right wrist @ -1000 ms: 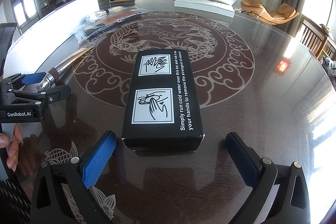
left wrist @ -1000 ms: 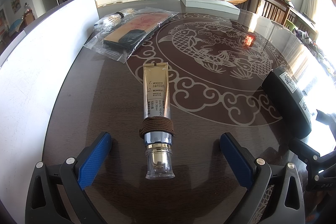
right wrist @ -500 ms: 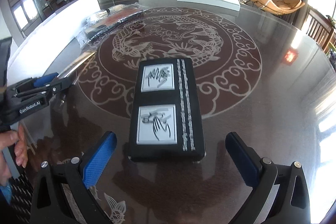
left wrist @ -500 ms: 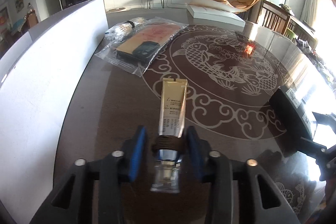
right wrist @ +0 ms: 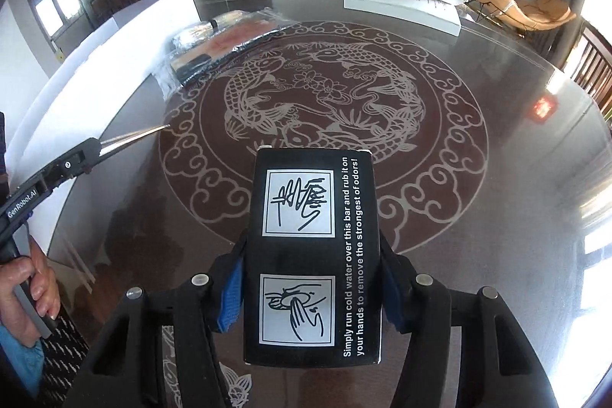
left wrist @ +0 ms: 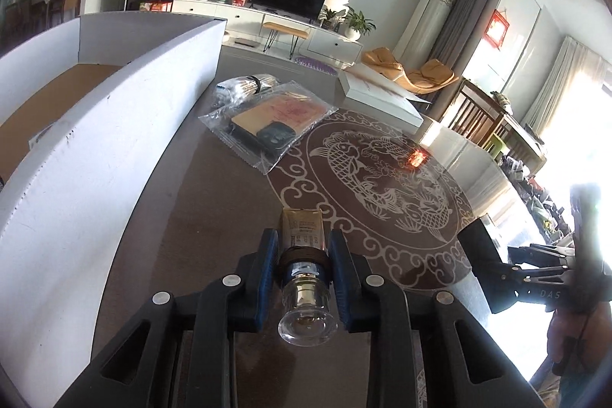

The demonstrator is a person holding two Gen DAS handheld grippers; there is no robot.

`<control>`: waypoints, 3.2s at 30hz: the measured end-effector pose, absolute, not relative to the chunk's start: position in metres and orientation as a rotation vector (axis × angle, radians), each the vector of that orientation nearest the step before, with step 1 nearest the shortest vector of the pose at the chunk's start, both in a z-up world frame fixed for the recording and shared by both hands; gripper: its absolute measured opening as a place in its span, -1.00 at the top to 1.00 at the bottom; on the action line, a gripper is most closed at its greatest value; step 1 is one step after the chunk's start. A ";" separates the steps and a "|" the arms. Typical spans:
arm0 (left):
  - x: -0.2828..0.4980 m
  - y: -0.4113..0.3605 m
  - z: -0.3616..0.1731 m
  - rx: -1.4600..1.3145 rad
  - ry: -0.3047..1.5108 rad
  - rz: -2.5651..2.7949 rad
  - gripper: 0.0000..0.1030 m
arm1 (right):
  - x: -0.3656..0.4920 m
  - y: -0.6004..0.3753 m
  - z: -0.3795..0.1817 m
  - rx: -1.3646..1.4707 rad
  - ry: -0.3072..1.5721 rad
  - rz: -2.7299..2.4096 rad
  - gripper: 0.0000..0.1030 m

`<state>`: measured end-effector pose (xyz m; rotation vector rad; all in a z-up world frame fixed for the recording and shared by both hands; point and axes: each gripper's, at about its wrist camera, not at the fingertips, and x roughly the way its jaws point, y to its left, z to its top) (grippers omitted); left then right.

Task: Organize objects

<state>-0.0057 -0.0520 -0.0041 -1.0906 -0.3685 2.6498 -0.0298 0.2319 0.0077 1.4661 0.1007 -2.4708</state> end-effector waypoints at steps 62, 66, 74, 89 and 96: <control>0.068 -0.091 0.092 -0.916 -0.403 2.755 -1.00 | -0.028 0.158 -0.002 1.256 0.168 -2.596 -1.00; 0.052 -0.031 0.056 -1.057 -0.263 2.704 -1.00 | -0.019 0.218 -0.024 1.358 0.135 -2.691 -1.00; 0.016 0.014 -0.010 -1.284 -0.058 2.711 -1.00 | -0.014 0.232 -0.035 1.382 0.103 -2.710 -1.00; 0.008 0.007 -0.047 -1.432 0.024 2.721 -1.00 | -0.016 0.225 -0.037 1.386 0.113 -2.695 -1.00; 0.009 0.010 -0.048 -1.431 0.053 2.730 -1.00 | -0.015 0.225 -0.036 1.386 0.113 -2.695 -1.00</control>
